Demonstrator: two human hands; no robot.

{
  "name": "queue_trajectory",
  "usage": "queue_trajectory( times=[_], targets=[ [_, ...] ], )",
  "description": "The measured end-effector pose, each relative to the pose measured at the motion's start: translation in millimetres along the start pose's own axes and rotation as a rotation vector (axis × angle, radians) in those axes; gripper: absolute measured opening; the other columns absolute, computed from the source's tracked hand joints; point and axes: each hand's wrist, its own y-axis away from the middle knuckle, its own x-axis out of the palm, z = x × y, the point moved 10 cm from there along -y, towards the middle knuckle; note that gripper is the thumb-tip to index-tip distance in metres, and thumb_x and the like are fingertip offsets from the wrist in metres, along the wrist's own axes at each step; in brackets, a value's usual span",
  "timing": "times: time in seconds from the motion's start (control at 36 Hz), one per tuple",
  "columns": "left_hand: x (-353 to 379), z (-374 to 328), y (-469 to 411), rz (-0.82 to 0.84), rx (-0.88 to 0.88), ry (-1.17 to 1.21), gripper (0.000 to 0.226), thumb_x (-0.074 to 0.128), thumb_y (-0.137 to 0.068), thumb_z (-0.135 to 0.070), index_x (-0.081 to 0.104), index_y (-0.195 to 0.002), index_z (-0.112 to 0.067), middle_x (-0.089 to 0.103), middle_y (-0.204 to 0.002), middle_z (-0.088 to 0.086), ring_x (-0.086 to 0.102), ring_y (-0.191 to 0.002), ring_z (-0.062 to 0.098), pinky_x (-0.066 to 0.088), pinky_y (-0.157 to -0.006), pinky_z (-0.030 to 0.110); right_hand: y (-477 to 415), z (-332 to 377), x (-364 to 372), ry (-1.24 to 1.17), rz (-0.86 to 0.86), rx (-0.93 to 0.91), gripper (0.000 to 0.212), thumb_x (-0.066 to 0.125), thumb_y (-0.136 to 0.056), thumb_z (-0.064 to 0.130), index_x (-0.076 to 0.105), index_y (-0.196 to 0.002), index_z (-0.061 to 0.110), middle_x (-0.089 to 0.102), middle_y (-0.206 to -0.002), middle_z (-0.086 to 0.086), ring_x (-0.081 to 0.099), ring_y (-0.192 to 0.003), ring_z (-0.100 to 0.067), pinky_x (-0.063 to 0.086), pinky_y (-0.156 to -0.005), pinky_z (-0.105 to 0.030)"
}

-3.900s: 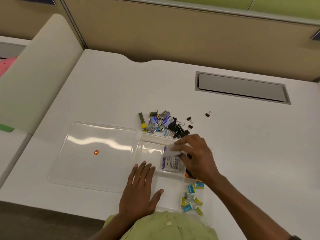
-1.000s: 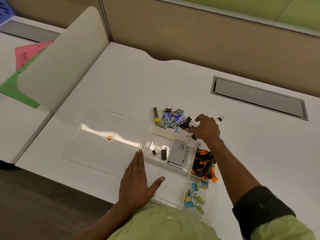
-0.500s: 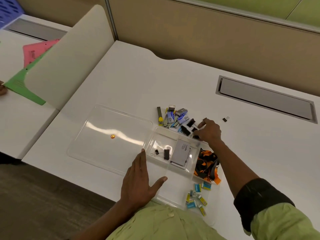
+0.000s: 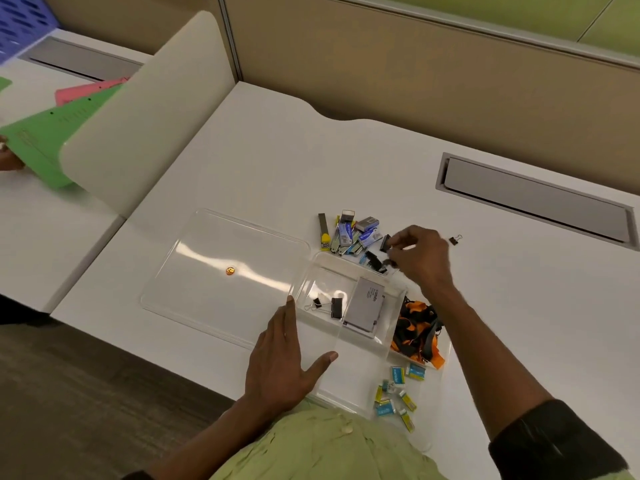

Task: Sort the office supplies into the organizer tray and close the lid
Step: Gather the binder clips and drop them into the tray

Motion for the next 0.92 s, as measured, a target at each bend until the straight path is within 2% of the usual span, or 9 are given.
queue_trajectory(
  times=[0.19,0.33,0.44,0.5,0.56,0.61,0.69,0.81,0.92],
  targets=[
    [-2,-1,0,-0.023,0.010,-0.002,0.123,0.042,-0.082,-0.097,-0.010,-0.169,-0.028,0.026,-0.174,0.006,0.037,-0.156,0.025,0.041,-0.122,0.046,72,56,96,0.179,0.326,-0.260,0.013,0.076,-0.089,0.011,0.072,-0.099,0.018,0.070,-0.100,0.002,0.068,-0.085,-0.012,0.062,-0.082,-0.036],
    [-4,-2,0,-0.020,0.004,0.004,0.122,0.042,-0.082,-0.097,-0.012,-0.168,-0.030,0.024,-0.175,0.004,0.036,-0.157,0.024,0.039,-0.122,0.046,78,72,91,0.318,0.145,-0.405,0.013,0.065,-0.098,0.031,0.072,-0.104,0.021,0.073,-0.105,0.003,0.066,-0.085,-0.013,0.054,-0.072,-0.031],
    [-4,-3,-1,-0.005,0.009,0.004,0.123,0.043,-0.083,-0.096,-0.014,-0.168,-0.029,0.023,-0.175,0.004,0.033,-0.158,0.023,0.038,-0.124,0.045,37,48,48,0.320,-0.015,-0.247,0.011,0.068,-0.095,0.029,0.071,-0.102,0.022,0.070,-0.106,-0.001,0.067,-0.089,-0.016,0.057,-0.079,-0.034],
    [-3,-3,-1,-0.001,0.012,0.002,0.123,0.042,-0.083,-0.097,-0.014,-0.168,-0.028,0.023,-0.175,0.005,0.033,-0.158,0.024,0.036,-0.124,0.044,11,24,28,0.349,-0.036,-0.123,0.020,0.073,-0.088,0.038,0.069,-0.102,0.024,0.069,-0.105,-0.002,0.068,-0.090,-0.019,0.057,-0.077,-0.035],
    [-3,-2,0,-0.003,0.013,-0.002,0.124,0.042,-0.082,-0.097,-0.014,-0.168,-0.029,0.023,-0.175,0.005,0.033,-0.158,0.024,0.035,-0.124,0.044,-12,-2,18,0.379,0.014,0.012,0.039,0.080,-0.077,0.050,0.068,-0.104,0.025,0.068,-0.110,-0.004,0.068,-0.096,-0.024,0.053,-0.077,-0.034],
    [-2,-1,-1,-0.007,0.010,-0.011,0.124,0.041,-0.082,-0.098,-0.015,-0.168,-0.029,0.024,-0.175,0.005,0.034,-0.158,0.025,0.035,-0.123,0.044,-30,-24,22,0.461,0.134,0.108,0.070,0.084,-0.067,0.064,0.062,-0.121,0.025,0.060,-0.125,-0.008,0.066,-0.108,-0.028,0.053,-0.085,-0.039],
    [0,1,-2,-0.007,0.002,-0.021,0.124,0.041,-0.081,-0.098,-0.016,-0.168,-0.030,0.023,-0.175,0.004,0.034,-0.158,0.025,0.032,-0.123,0.043,-43,-39,38,0.588,0.299,0.111,0.109,0.084,-0.056,0.076,0.044,-0.145,0.027,0.043,-0.139,-0.016,0.059,-0.121,-0.035,0.053,-0.094,-0.049],
    [0,0,-1,-0.022,0.004,-0.026,0.123,0.042,-0.082,-0.097,-0.015,-0.168,-0.030,0.026,-0.174,0.005,0.038,-0.155,0.026,0.036,-0.121,0.043,-49,-40,55,0.693,0.343,0.034,0.103,0.084,-0.058,0.074,0.045,-0.140,0.028,0.038,-0.133,-0.016,0.059,-0.113,-0.036,0.053,-0.087,-0.046],
    [-1,0,-1,-0.011,-0.003,-0.016,0.123,0.042,-0.082,-0.097,-0.016,-0.168,-0.031,0.024,-0.174,0.004,0.035,-0.157,0.024,0.035,-0.122,0.044,-52,-35,60,0.613,0.309,0.038,0.088,0.088,-0.059,0.066,0.048,-0.128,0.028,0.038,-0.126,-0.014,0.064,-0.100,-0.033,0.059,-0.084,-0.045]
  ],
)
